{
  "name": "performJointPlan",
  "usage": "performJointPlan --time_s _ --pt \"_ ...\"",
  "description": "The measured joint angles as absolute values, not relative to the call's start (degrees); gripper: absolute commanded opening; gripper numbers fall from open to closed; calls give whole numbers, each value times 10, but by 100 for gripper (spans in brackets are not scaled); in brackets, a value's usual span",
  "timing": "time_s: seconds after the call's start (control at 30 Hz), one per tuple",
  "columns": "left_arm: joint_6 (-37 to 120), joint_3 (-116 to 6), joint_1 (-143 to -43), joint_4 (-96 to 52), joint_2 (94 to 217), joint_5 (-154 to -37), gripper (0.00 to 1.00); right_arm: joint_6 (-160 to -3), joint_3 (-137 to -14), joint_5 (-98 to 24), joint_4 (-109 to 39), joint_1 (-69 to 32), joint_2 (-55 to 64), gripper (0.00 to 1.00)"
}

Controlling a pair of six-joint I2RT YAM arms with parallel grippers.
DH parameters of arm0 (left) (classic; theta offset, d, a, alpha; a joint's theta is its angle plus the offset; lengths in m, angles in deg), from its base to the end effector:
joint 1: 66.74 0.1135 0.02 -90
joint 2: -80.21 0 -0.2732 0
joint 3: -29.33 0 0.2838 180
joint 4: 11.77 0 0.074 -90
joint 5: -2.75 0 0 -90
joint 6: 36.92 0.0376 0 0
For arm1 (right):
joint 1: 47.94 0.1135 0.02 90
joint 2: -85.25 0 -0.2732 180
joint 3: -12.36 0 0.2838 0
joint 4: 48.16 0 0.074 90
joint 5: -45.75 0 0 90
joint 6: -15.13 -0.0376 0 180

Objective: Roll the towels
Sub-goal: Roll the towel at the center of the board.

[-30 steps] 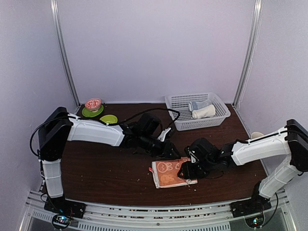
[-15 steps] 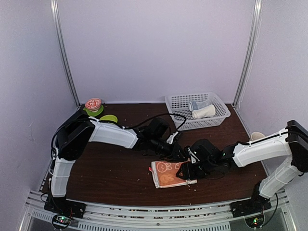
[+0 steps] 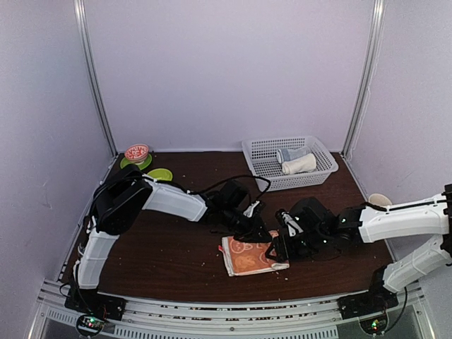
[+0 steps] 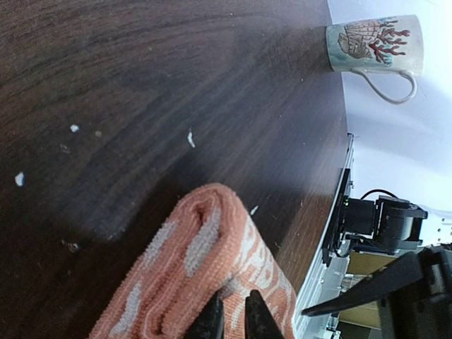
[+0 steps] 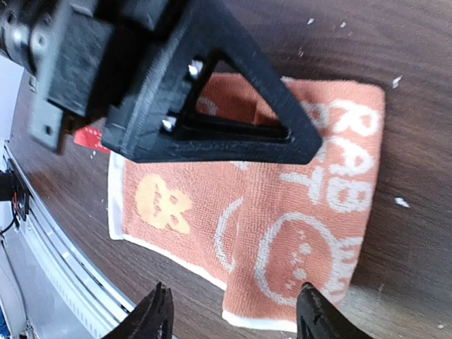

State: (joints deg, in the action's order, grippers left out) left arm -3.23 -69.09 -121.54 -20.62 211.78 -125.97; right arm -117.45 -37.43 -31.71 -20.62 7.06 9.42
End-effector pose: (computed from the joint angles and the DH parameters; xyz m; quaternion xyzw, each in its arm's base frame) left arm 0.2780 -0.4349 0.0936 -0.1235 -0.8636 0.4877 0.0327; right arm 0.1504 0.2290 0.1647 -0.1361 0.9350 0.3020 0.1266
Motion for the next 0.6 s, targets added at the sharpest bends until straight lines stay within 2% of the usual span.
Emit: performJointPlan --time_s 0.2,0.23,0.4,0.6 --pt "-38 -691 -1215 -201 2118 -1262 13 -1183 -379 -369 -171 69 122 25" --pt "-39 -691 -1215 -200 2118 -1263 13 -1180 -379 -371 -168 69 116 22" --pt "-40 -691 -1215 -197 2119 -1265 12 -1177 -380 -365 -163 76 59 18" --pt "-40 -689 -1215 -197 2119 -1268 12 -1168 -401 -355 -156 96 15 21"
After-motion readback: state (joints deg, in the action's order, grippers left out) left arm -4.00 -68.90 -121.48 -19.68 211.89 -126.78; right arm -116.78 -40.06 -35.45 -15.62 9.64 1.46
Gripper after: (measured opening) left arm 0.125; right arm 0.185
